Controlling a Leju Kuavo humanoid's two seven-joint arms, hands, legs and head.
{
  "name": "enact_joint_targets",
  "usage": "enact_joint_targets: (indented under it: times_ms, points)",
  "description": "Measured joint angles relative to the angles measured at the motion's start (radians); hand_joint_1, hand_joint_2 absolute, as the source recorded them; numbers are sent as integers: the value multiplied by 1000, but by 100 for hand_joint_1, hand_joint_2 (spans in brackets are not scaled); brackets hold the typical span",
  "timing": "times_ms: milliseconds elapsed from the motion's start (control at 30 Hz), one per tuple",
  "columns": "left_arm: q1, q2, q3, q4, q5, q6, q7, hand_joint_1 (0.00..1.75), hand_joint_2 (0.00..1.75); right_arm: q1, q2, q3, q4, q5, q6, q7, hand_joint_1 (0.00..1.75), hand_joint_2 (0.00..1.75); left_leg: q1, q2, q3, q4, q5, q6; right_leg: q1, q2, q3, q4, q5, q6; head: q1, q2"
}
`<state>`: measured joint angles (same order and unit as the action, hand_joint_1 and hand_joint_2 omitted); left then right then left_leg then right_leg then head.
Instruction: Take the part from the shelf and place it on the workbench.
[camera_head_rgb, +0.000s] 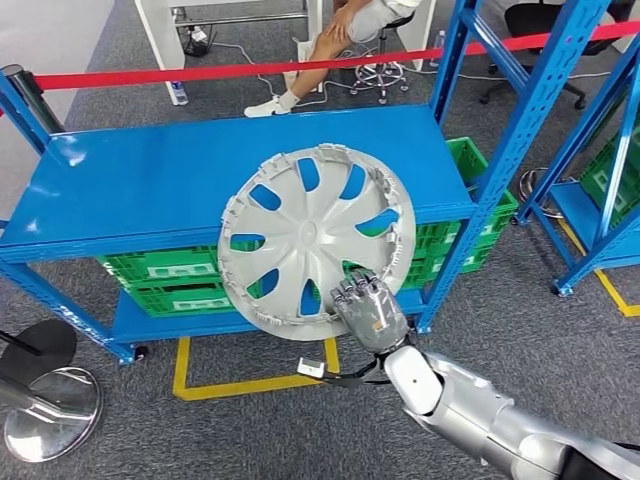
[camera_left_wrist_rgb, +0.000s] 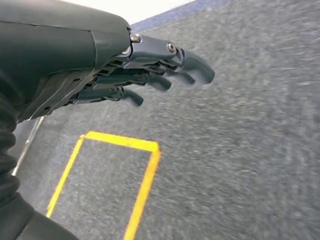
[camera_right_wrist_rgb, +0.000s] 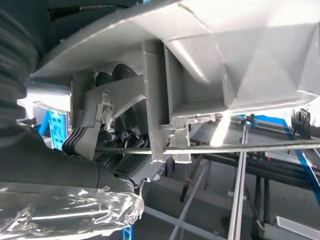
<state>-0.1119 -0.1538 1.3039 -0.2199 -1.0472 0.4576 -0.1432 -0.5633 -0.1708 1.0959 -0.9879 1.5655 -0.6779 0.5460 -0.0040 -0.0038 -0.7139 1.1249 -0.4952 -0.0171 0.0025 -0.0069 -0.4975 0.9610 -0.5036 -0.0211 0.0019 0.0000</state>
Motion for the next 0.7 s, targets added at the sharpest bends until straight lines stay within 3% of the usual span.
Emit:
enact_joint_targets:
  times_ms: [33,67,100,133,200,267,367,400,467,533,567,600,633,667,700]
  points:
    - [0,0,0,0,0,0,1,0,175,8,1,-15,2,0,0,-10,175,175,6,0,-12,68,-42,-7,0,-1,-14,1,11,-1,-1,0]
    - [-1,0,0,0,0,0,2,0,175,18,2,-31,4,0,0,-20,175,175,12,0,-18,123,-61,-13,-1,-2,-28,4,20,1,-2,0]
    - [-1,0,0,0,0,0,2,0,175,27,2,-48,6,0,0,-29,175,175,17,0,-12,153,-57,-18,-2,-3,-41,8,28,4,-1,0]
    - [-1,0,0,0,0,0,3,0,175,37,2,-66,9,0,0,-39,175,175,23,0,9,148,-36,-23,-4,-4,-55,13,35,8,-2,0]
    - [-2,-1,0,0,-1,1,4,0,175,53,2,-104,14,0,0,-56,175,175,32,0,97,45,3,-30,-8,-4,-82,27,45,19,-2,0]
    - [-3,-2,0,0,-2,1,4,0,175,61,2,-130,17,0,0,-67,175,175,37,-1,169,-56,5,-34,-8,-4,-98,37,51,27,-3,0]
    - [-4,-3,0,0,-2,1,4,0,175,63,2,-138,18,0,0,-70,175,175,36,-2,187,-83,-3,-34,-7,-4,-102,40,52,29,-3,0]
    - [-5,-3,0,0,-2,2,5,0,175,65,2,-147,18,0,0,-75,175,175,34,-3,189,-93,-6,-29,-7,-3,-106,41,55,32,-3,0]
    - [-3,-2,0,0,-3,5,10,0,175,92,2,-203,24,0,0,-109,175,175,26,-3,174,-116,5,8,-14,-1,-137,73,27,52,1,0]
    - [-2,-2,0,0,-3,9,14,0,175,123,2,-260,31,0,0,-138,175,175,16,-1,143,-127,29,44,-21,3,-186,180,-55,68,5,0]
    - [-2,-2,0,0,-3,9,15,0,175,128,2,-270,32,0,0,-139,175,175,12,-1,131,-126,38,48,-20,3,-204,251,-97,68,5,0]
    - [-2,-3,0,0,-3,9,16,0,175,132,2,-278,34,0,0,-139,175,175,8,-1,118,-126,48,50,-19,4,-215,311,-119,67,5,0]
    - [-2,-4,0,0,-3,9,16,0,175,135,2,-284,35,0,0,-140,175,175,4,-1,106,-125,57,51,-17,4,-213,342,-118,65,4,0]
    - [-3,-4,0,0,-3,9,17,0,175,137,2,-289,36,0,0,-140,175,175,1,-1,95,-125,66,52,-15,4,-192,337,-98,61,4,0]
    - [-3,-4,0,0,-3,9,17,0,175,139,2,-294,36,0,0,-142,175,175,-2,-1,86,-125,74,52,-12,4,-153,293,-67,55,4,0]
